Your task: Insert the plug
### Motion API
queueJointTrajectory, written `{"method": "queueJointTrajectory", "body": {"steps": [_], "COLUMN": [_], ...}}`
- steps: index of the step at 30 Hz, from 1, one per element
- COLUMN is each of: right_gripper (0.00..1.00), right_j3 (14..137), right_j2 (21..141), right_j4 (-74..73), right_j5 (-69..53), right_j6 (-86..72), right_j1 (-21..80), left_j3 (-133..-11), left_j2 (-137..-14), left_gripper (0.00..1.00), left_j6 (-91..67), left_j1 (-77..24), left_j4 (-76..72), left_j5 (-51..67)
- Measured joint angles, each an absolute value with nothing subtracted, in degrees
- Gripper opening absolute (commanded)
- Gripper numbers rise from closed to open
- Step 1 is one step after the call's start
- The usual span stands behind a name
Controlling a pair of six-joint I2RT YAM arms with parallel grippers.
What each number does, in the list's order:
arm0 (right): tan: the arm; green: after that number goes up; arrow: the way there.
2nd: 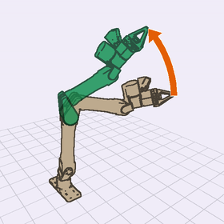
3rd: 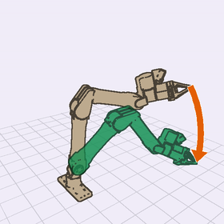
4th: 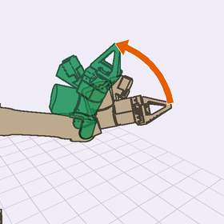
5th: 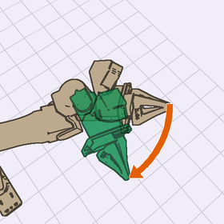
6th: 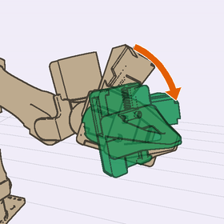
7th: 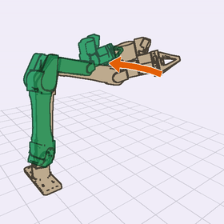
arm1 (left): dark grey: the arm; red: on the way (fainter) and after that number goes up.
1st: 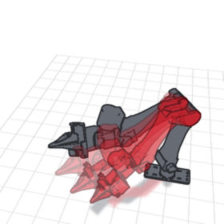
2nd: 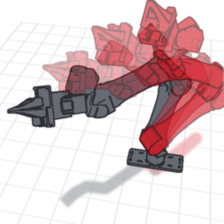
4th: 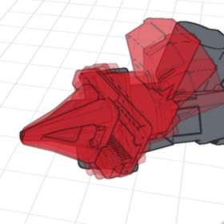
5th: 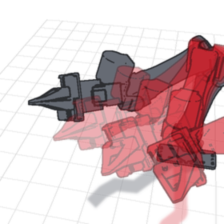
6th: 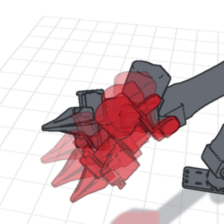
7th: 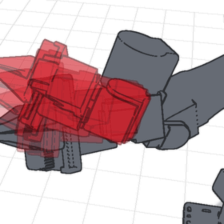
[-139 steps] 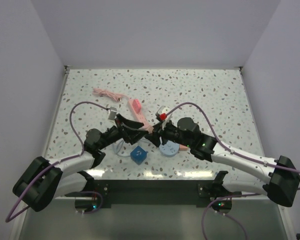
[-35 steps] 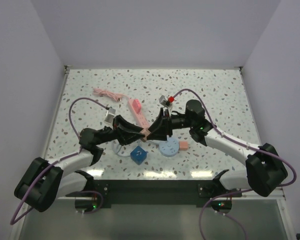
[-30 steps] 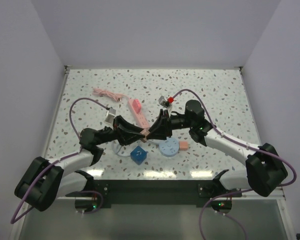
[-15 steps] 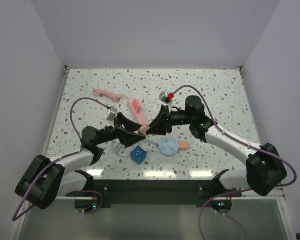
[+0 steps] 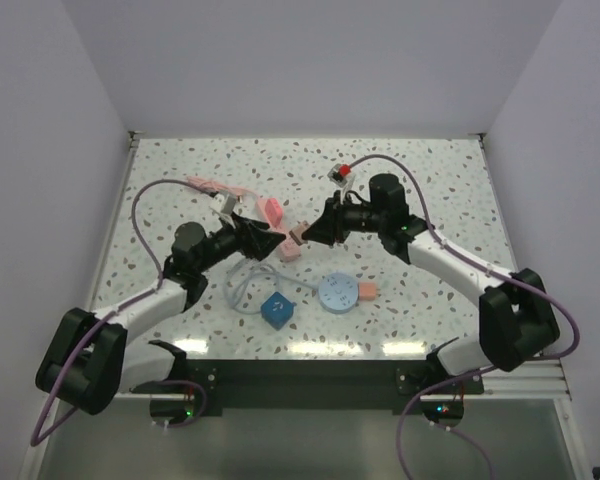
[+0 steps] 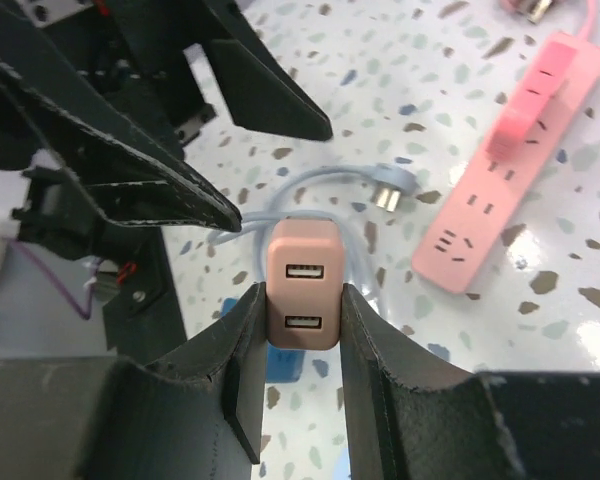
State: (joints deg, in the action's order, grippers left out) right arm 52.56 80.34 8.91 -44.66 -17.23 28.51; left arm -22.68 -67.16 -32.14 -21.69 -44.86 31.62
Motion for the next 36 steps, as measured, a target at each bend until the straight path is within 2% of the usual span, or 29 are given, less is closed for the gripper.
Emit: {"method": "queueJointTrajectory", "body": {"steps": [5,14,36], "right_gripper": [0.0,0.0,0.0], "right_j3": [55.9,59.5,64.1], "right_j2": [88.2,94.9,100.2], "right_j4": [5.0,0.3,-3.0], "right_j5": [-36.6,-25.4,-9.6], "right_j6": [-16.5,-16.4,-18.0], "right_j1": [29.9,32.0,39.5], "left_j3": [-29.2,-32.8,-34.3], "left_j2": [-75.4,-87.5,-96.5], "left_gripper": [0.74,0.72,0.68], "left_j6": [-27.7,-24.6,-23.0], "left_j1": [-21.5,-21.4,-21.4], "left_j4": [-37.8,-32.8,-32.1], "left_j5": [22.7,16.3,12.0]}}
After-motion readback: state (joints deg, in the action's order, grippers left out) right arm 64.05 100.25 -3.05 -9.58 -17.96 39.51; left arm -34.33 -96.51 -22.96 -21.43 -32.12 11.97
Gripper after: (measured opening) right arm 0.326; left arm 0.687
